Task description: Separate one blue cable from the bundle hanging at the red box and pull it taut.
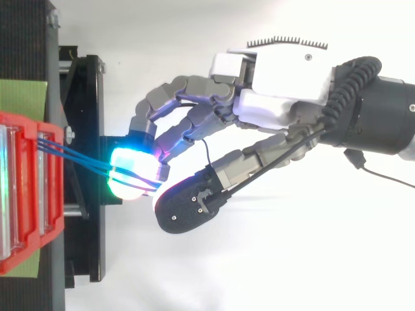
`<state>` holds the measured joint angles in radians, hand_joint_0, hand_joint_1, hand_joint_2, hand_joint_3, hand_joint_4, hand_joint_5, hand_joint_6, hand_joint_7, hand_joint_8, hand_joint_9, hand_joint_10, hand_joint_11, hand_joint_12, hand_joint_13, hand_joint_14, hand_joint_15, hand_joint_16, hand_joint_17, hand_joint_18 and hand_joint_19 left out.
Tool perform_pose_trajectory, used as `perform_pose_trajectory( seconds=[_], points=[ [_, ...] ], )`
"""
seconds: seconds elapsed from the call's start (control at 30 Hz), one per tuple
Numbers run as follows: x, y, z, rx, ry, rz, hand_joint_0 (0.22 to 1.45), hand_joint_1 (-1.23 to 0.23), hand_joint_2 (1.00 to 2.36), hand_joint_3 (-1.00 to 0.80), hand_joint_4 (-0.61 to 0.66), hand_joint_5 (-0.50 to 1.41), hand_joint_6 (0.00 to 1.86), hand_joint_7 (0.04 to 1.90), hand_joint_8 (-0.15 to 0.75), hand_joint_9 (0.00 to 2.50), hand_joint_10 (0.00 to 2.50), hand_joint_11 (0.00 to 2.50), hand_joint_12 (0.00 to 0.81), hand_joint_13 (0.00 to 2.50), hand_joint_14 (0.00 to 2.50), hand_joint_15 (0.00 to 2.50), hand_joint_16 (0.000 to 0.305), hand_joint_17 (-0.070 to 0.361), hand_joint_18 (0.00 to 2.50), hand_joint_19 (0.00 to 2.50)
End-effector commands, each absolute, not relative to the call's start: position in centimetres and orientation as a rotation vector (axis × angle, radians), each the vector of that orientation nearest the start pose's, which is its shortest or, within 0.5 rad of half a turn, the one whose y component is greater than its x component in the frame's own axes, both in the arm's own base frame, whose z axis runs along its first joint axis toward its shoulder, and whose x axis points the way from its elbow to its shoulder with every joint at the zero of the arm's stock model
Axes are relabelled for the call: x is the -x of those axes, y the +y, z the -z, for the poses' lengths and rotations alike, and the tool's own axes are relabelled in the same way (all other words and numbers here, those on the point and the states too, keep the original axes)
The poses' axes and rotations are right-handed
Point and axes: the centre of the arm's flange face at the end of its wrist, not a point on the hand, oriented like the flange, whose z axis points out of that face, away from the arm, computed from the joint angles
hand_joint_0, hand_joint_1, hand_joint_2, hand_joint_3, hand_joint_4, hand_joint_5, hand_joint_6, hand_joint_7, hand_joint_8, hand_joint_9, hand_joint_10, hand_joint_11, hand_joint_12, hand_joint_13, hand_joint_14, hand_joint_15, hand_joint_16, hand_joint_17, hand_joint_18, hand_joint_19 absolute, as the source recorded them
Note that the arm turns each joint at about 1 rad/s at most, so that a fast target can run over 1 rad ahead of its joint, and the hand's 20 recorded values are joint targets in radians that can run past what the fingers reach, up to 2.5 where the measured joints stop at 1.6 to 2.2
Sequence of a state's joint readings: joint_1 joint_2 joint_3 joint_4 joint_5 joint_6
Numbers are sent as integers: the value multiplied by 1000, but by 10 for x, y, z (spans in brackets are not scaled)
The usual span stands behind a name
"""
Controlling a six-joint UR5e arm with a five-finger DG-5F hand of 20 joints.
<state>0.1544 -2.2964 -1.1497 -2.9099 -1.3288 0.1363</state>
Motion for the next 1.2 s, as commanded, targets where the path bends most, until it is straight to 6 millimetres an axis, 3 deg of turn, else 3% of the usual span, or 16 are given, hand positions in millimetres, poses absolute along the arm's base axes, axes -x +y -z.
perform_pose_trajectory(
  seconds=[0.0,0.1,0.23,0.37,0.53,0.8,1.03,1.17],
  points=[
    [-761,-40,-257,-1389,1127,-1197,774,-857,1010,-392,177,-232,916,785,276,787,18,786,293,743,14,352,29,66,520,225],
    [-761,-40,-256,-1391,1127,-1197,724,-843,1000,-500,172,-227,912,803,280,797,18,803,293,747,14,347,29,66,538,217],
    [-761,-40,-257,-1388,1127,-1195,618,-782,1000,-500,172,-217,906,810,290,818,19,808,296,748,15,361,29,66,534,238],
    [-761,-40,-256,-1390,1128,-1196,587,-723,1000,-500,171,-214,902,822,297,838,17,808,298,753,14,371,30,67,531,250],
    [-761,-40,-257,-1390,1126,-1199,641,-692,1008,-412,123,-208,899,859,302,848,18,797,300,750,14,371,30,67,525,247],
    [-761,-40,-257,-1390,1126,-1199,684,-807,1021,-242,90,-231,929,872,297,826,15,815,305,752,14,366,30,67,529,238],
    [-760,-41,-256,-1391,1126,-1196,730,-826,1007,-425,129,-232,921,815,291,865,17,961,302,782,15,400,30,67,545,226],
    [-761,-40,-256,-1391,1127,-1197,693,-801,1000,-500,143,-230,917,817,293,914,15,1044,299,790,15,411,30,66,549,234]
  ],
)
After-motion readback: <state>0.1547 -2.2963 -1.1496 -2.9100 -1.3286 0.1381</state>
